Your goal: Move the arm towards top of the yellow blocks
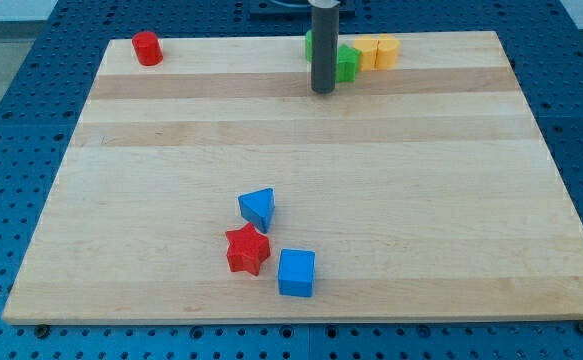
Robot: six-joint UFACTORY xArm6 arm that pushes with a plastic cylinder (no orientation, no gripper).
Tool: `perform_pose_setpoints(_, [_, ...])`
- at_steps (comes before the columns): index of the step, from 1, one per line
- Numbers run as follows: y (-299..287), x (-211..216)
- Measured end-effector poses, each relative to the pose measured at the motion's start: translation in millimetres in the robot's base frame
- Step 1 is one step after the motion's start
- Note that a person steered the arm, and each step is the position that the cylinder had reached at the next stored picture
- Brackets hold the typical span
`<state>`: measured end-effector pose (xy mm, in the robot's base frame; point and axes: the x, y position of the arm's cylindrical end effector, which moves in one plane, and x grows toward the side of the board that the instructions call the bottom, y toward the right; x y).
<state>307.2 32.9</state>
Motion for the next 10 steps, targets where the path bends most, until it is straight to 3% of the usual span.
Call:
perform_pose_setpoints(2, [66,-5])
perform_pose_setpoints(5, [141,-76])
perform_pose_setpoints(8, [149,-92])
perform_pose_setpoints(10, [122,-116])
